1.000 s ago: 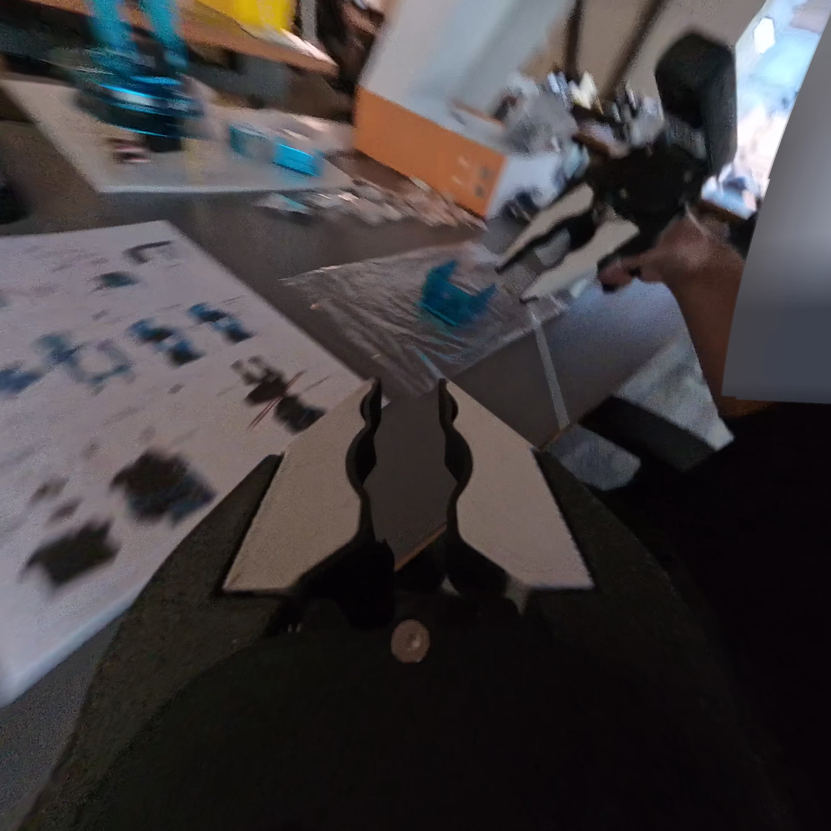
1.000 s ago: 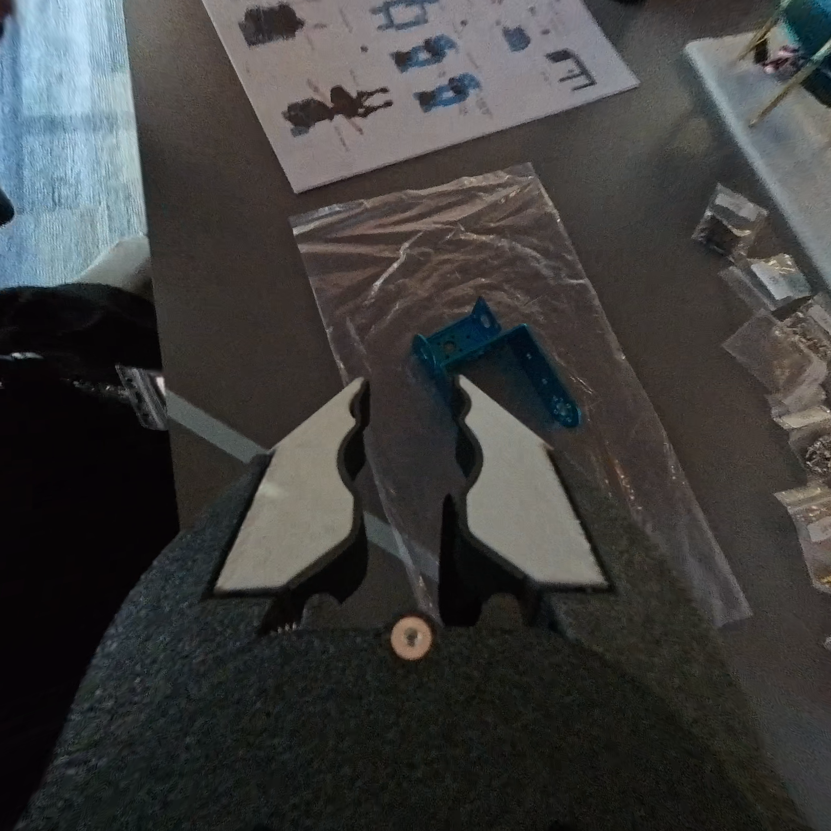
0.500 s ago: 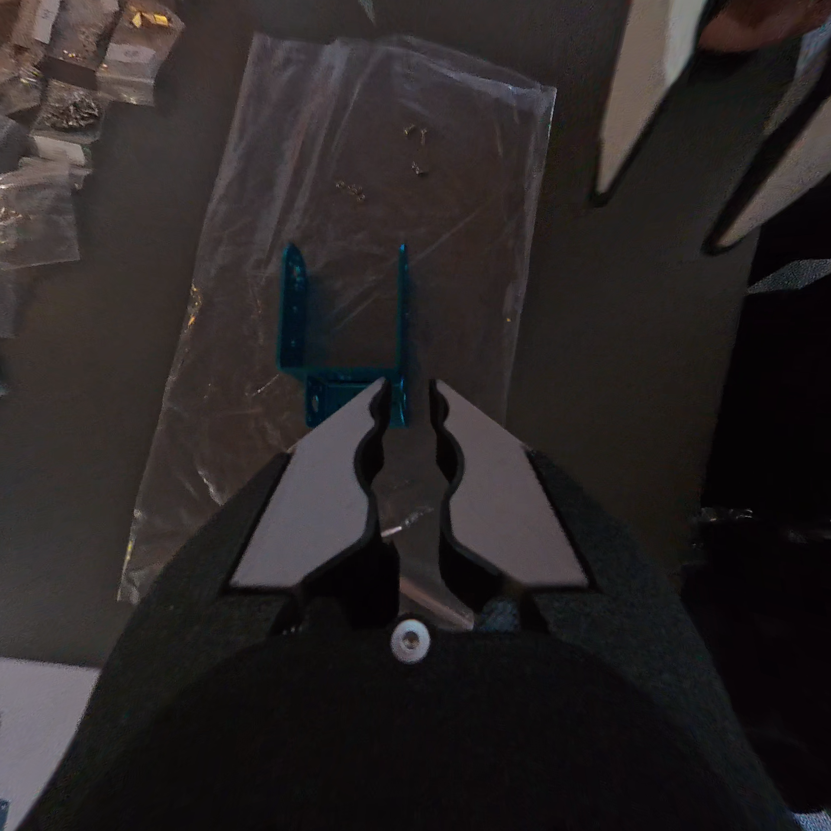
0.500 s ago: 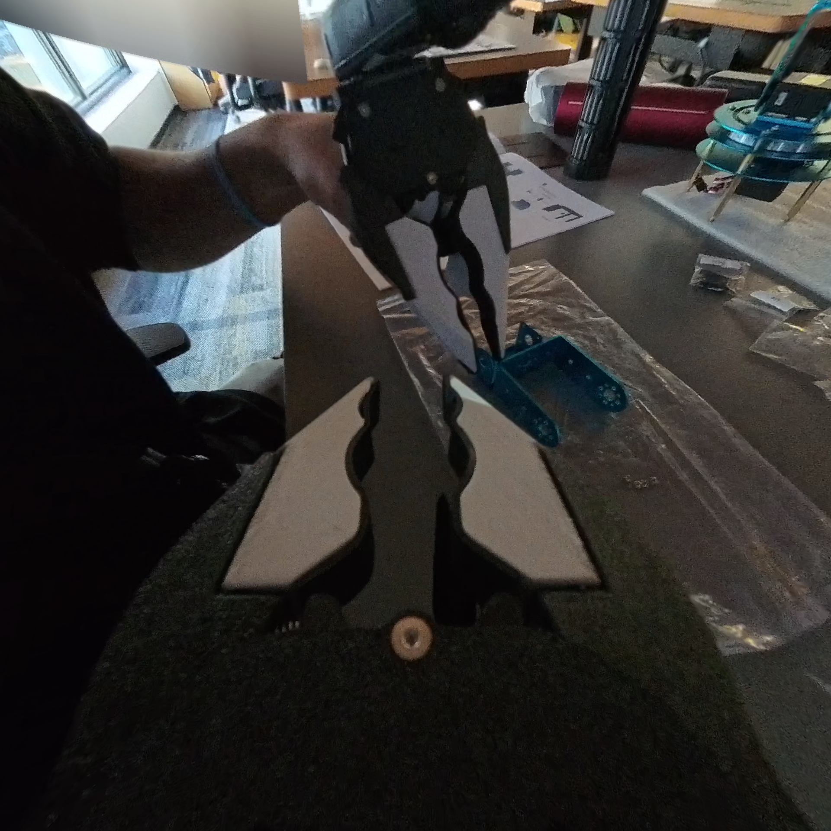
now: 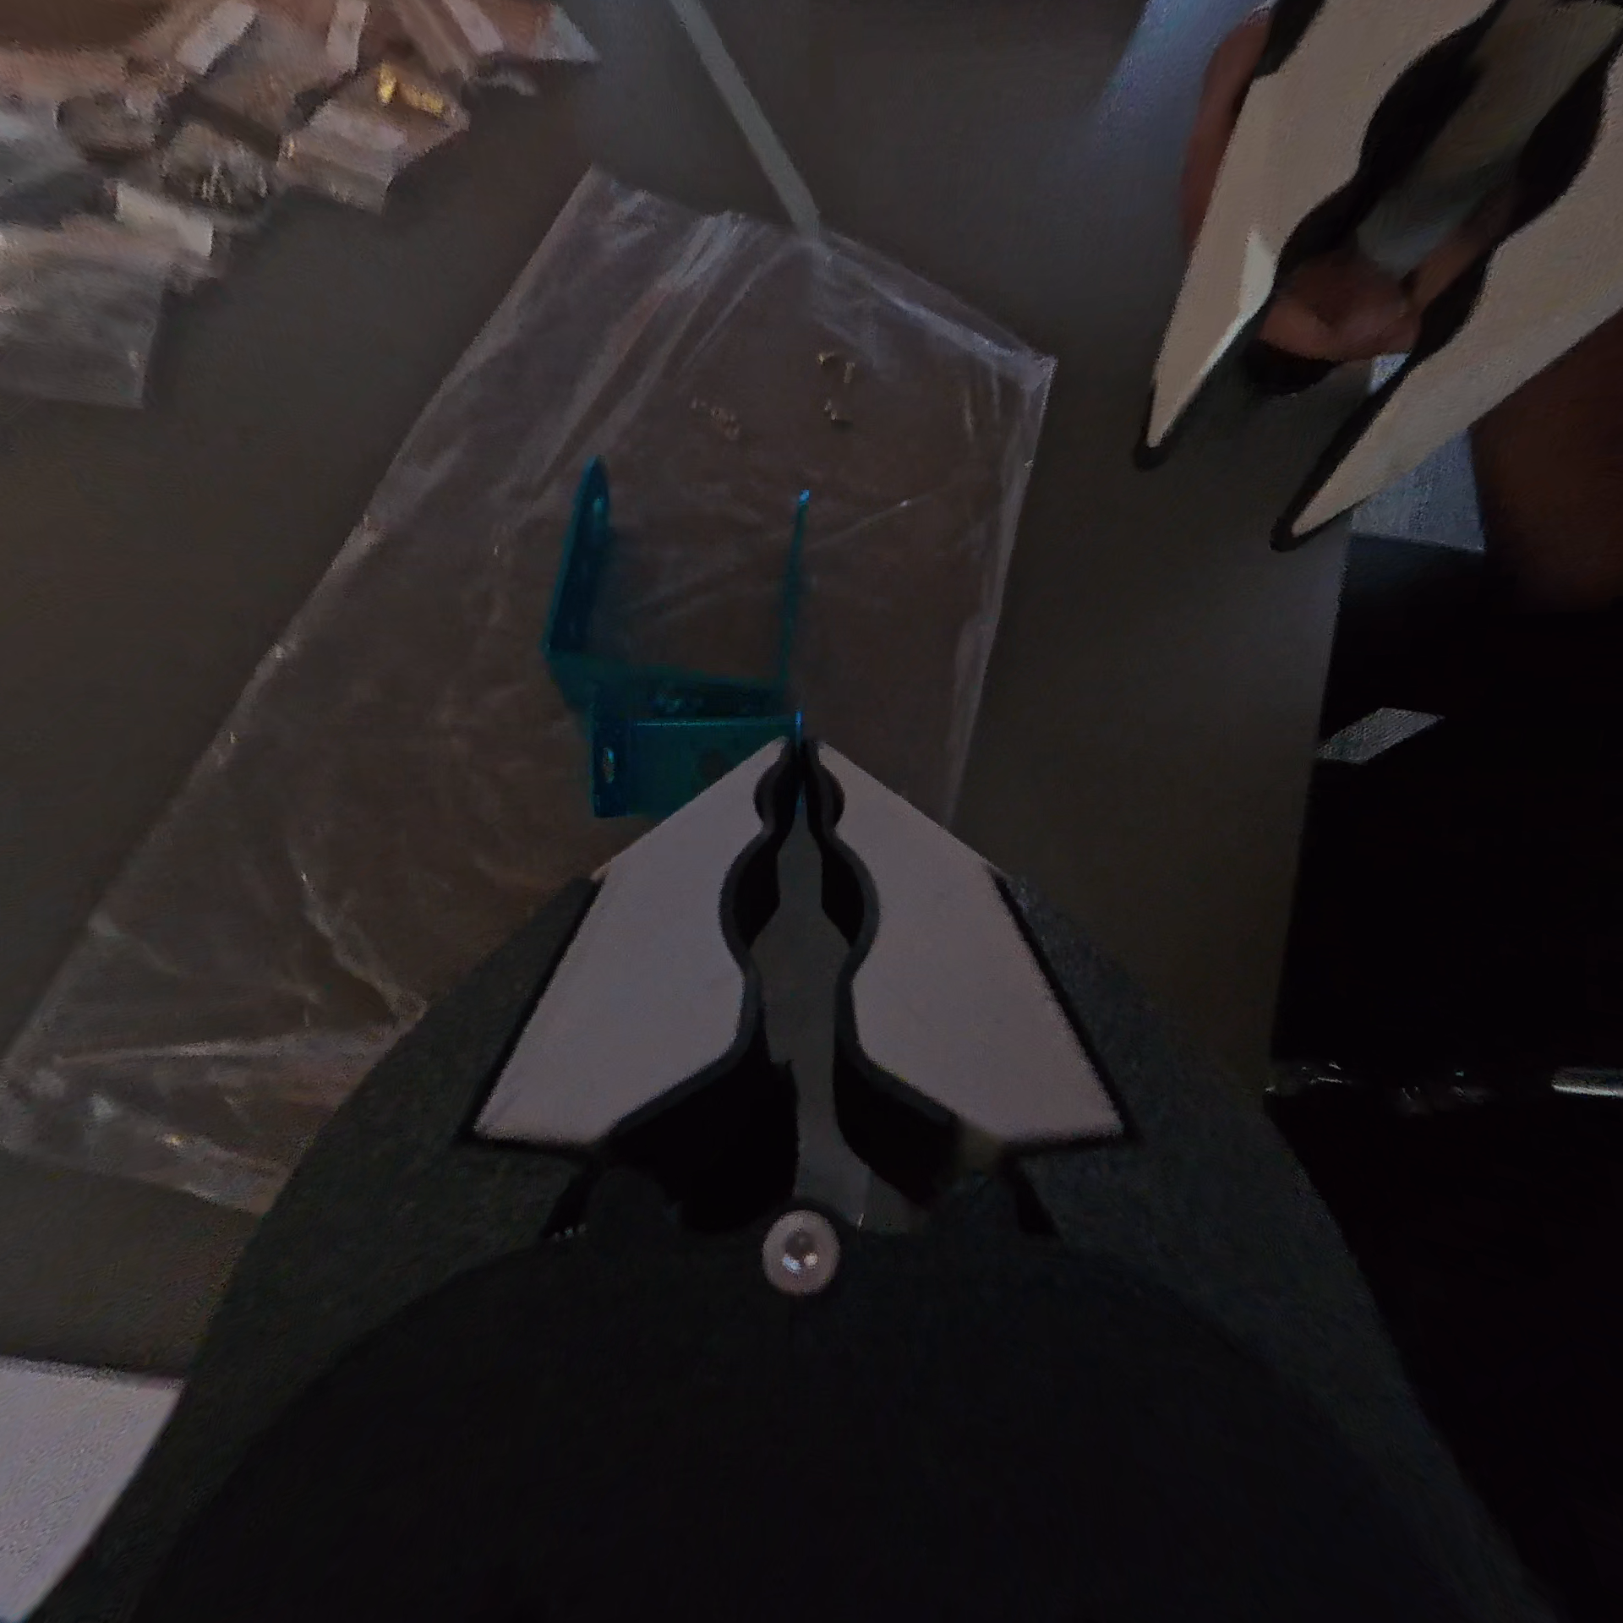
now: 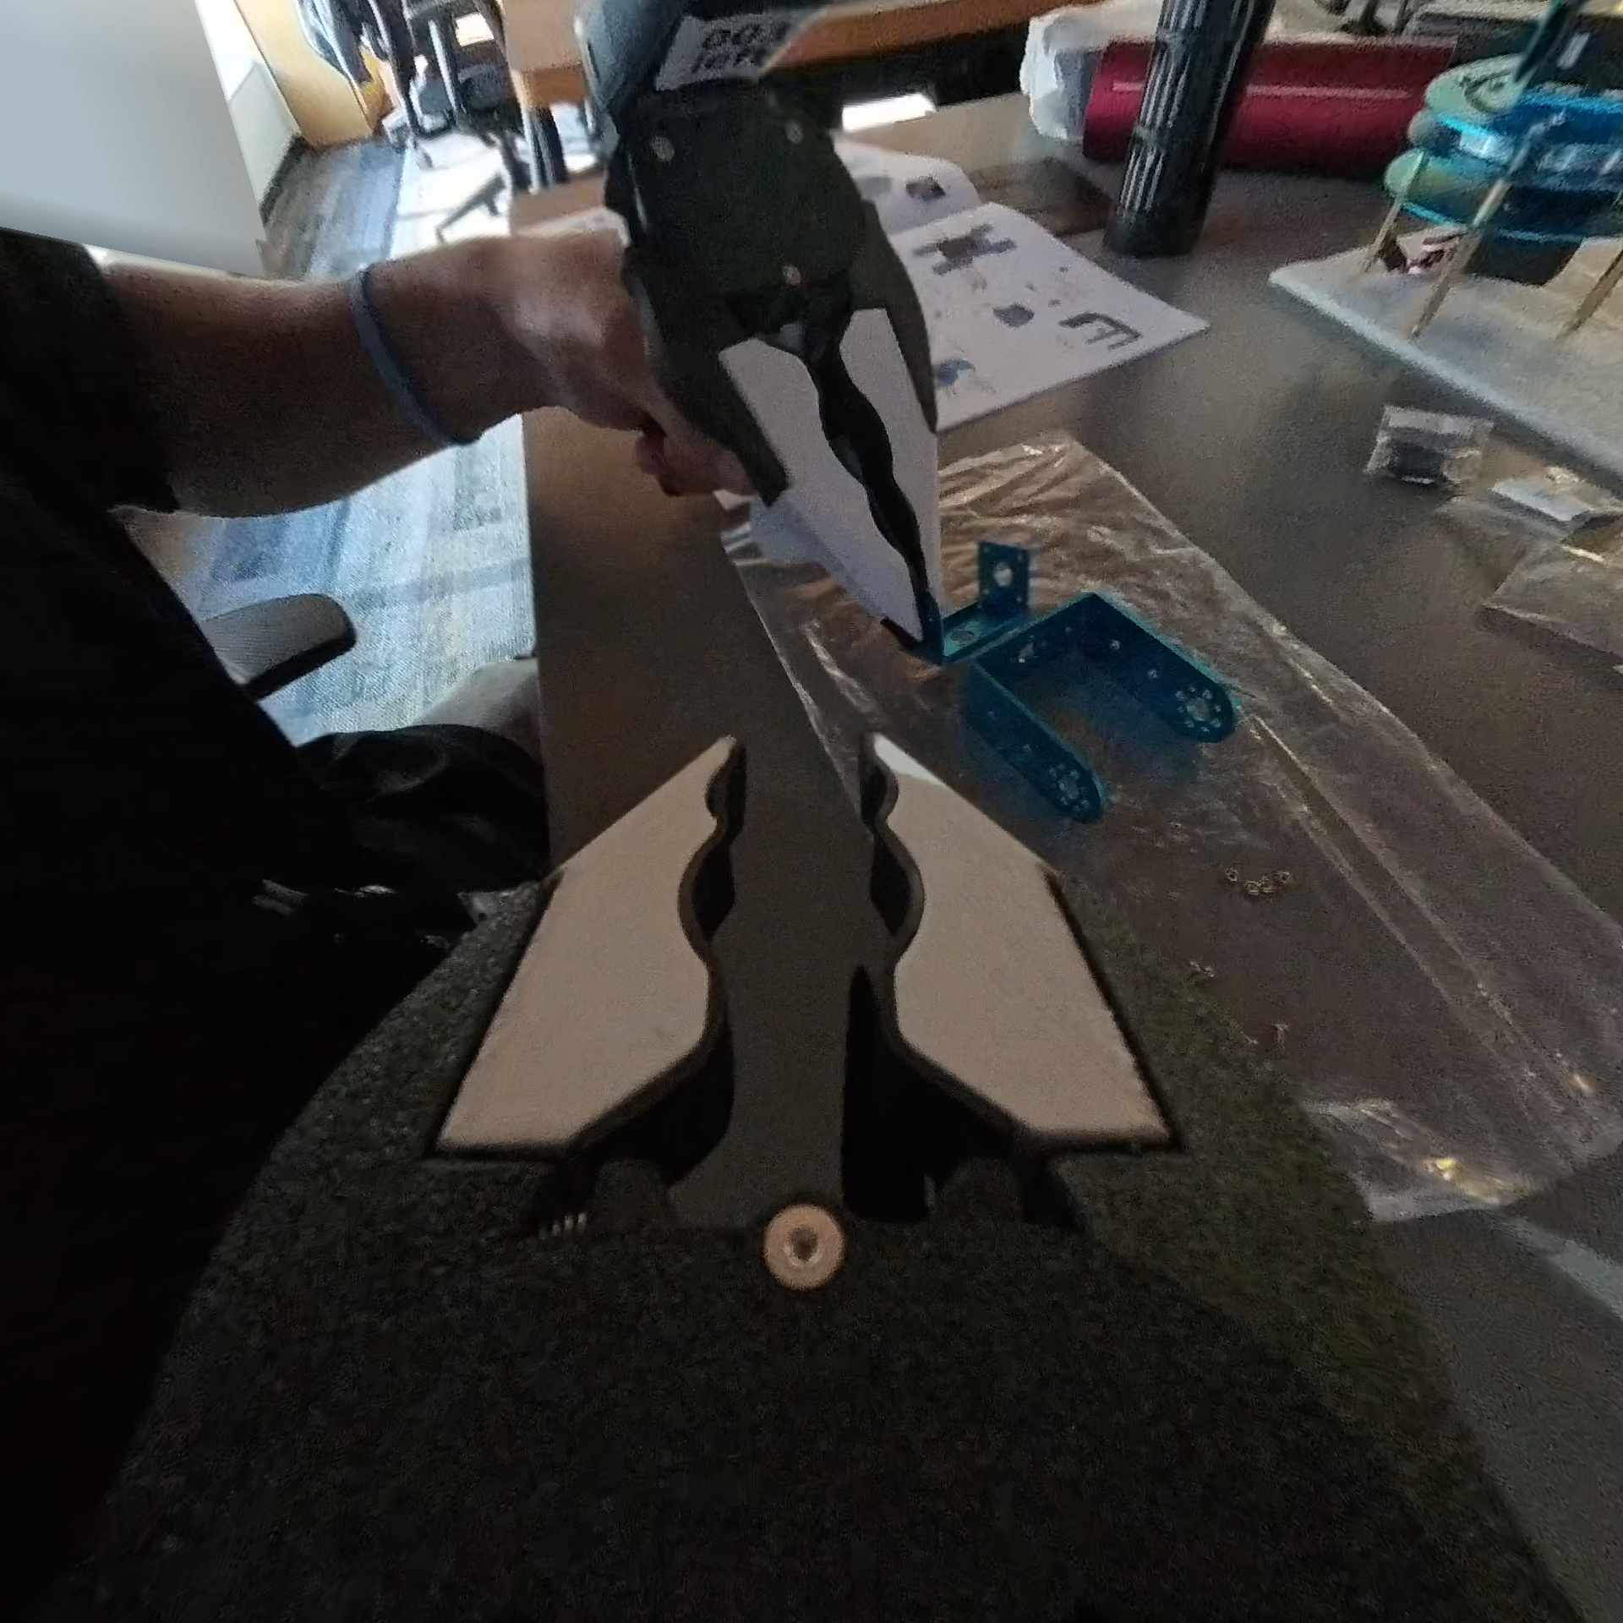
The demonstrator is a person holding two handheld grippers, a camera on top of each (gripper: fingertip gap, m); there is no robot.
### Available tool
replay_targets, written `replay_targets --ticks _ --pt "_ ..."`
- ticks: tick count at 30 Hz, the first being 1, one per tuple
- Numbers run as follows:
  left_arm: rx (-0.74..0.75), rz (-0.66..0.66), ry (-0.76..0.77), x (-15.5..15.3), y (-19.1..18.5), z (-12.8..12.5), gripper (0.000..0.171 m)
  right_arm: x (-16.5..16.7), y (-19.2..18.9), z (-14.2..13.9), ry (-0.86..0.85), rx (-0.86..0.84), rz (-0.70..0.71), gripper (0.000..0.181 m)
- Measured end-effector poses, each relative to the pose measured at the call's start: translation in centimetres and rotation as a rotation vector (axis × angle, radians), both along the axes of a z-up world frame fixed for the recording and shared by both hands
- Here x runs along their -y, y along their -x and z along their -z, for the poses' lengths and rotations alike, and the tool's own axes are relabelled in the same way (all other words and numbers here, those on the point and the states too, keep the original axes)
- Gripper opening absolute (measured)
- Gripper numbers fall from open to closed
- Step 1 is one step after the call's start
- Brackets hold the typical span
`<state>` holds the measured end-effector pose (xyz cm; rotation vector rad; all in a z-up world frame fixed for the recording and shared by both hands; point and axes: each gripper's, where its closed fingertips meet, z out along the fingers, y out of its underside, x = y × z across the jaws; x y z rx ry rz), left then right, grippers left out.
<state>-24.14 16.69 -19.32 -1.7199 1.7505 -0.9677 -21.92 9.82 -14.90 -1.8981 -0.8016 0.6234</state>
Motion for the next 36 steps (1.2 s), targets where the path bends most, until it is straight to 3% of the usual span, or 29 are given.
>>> replay_targets --ticks 5,9,11,13,17,22,30,31,32,33,36 --pt "-0.048 -0.025 0.047 0.1 1.4 1.3 0.001 -2.2 1.4 1.7 0.049 0.168 0.022 0.026" --pt "-0.029 -0.025 0.031 0.2 2.4 1.2 0.000 -4.1 3.4 3.0 0.097 0.250 -0.020 0.040" --pt "0.029 -0.044 0.018 -0.2 2.7 0.5 0.000 -5.0 4.3 3.8 0.129 0.268 -0.041 0.048" --pt "0.157 -0.012 0.093 0.8 2.7 -1.8 0.000 -6.2 4.9 3.9 0.095 0.281 -0.051 0.069" --pt "0.444 0.086 0.207 2.6 3.8 -7.4 0.000 -6.4 7.7 1.7 0.111 0.075 -0.197 0.077" --pt "0.575 0.153 0.240 3.5 5.6 -9.2 0.000 -5.6 8.9 -3.3 0.085 -0.229 -0.353 0.057" --pt "0.495 0.152 0.211 3.6 5.9 -7.3 0.000 -6.2 8.8 -0.8 0.080 0.078 -0.417 0.046" --pt "0.457 0.112 0.186 3.1 5.9 -6.7 0.005 -6.8 8.2 -0.2 0.086 0.143 -0.404 0.046" --pt "0.431 0.070 0.158 2.5 6.1 -6.2 0.027 -7.7 7.5 0.6 0.080 0.230 -0.382 0.046" --pt "0.404 0.023 0.128 1.8 6.4 -5.8 0.034 -8.6 6.6 1.6 0.077 0.338 -0.365 0.046" --pt "0.401 -0.096 0.058 0.7 8.5 -5.8 0.033 -10.2 4.0 3.9 0.116 0.615 -0.400 0.046"
